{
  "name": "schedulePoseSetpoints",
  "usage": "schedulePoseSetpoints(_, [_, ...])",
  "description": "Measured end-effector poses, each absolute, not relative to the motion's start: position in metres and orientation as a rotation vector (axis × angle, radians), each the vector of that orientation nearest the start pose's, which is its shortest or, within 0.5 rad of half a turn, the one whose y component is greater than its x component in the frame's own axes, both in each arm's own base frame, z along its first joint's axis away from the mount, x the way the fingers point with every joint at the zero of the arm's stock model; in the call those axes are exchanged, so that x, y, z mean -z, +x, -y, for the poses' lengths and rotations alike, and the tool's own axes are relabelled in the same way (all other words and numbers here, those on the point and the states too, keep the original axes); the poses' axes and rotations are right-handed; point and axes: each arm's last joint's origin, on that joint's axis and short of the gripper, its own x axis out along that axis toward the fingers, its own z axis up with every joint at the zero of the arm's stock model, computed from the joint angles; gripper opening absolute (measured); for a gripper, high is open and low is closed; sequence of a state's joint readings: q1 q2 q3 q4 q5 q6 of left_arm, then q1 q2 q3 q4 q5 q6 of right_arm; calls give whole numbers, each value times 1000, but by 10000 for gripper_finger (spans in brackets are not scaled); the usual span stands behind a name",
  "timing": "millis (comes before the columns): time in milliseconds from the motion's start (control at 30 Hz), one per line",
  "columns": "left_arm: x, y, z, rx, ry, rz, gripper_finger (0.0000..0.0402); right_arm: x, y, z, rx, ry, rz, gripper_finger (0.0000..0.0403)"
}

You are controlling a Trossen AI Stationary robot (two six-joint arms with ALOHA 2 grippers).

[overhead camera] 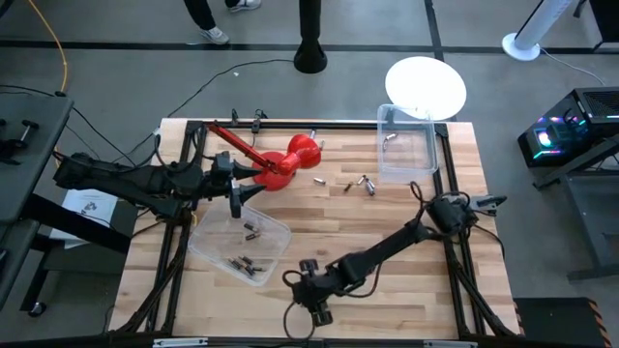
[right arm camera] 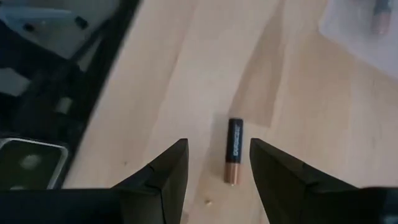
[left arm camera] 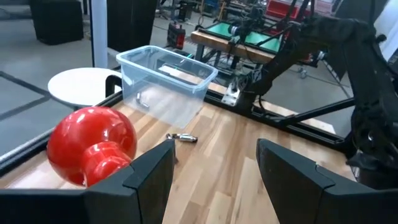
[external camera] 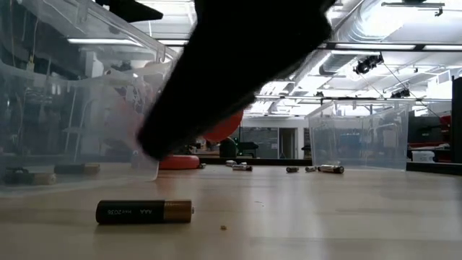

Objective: Sort batteries
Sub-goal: Put the black battery into the bottom transparent bin

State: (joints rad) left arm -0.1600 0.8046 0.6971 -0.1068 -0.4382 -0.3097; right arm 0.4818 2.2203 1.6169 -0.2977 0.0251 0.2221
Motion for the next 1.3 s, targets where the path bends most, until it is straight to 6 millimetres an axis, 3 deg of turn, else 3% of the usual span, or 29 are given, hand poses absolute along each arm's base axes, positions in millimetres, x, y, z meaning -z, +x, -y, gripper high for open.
schedulePoseSetpoints(133, [-307, 178, 16, -305, -220, -164, 220, -125, 424, -220, -229, -52, -943, 165])
schedulePoseSetpoints(300, [-307, 178, 16, -305, -220, -163, 220, -114, 423, -221, -186, -13, -983, 151])
schedulePoseSetpoints(433, [-313, 178, 16, -296, -211, -116, 220, -116, 420, -217, -123, 108, -1053, 47])
schedulePoseSetpoints(500, [-320, 175, 16, -286, -175, -59, 220, -122, 417, -216, -123, 145, -1067, 19])
schedulePoseSetpoints(633, [-341, 164, 14, -274, -107, 112, 220, -148, 407, -204, -35, 172, -1103, 17])
schedulePoseSetpoints(833, [-365, 135, 10, -261, -155, 317, 220, -253, 395, -167, 112, 159, -866, 9])
schedulePoseSetpoints(933, [-369, 125, 10, -238, -178, 349, 220, -285, 400, -150, 108, 183, -719, 5])
schedulePoseSetpoints(1033, [-370, 121, 10, -233, -172, 351, 220, -299, 417, -131, 107, 225, -590, 5])
schedulePoseSetpoints(1100, [-369, 121, 10, -235, -158, 344, 220, -299, 433, -120, 96, 258, -514, 6])
schedulePoseSetpoints(1300, [-366, 122, 10, -224, -141, 306, 220, -274, 467, -100, 145, 385, -437, 29])
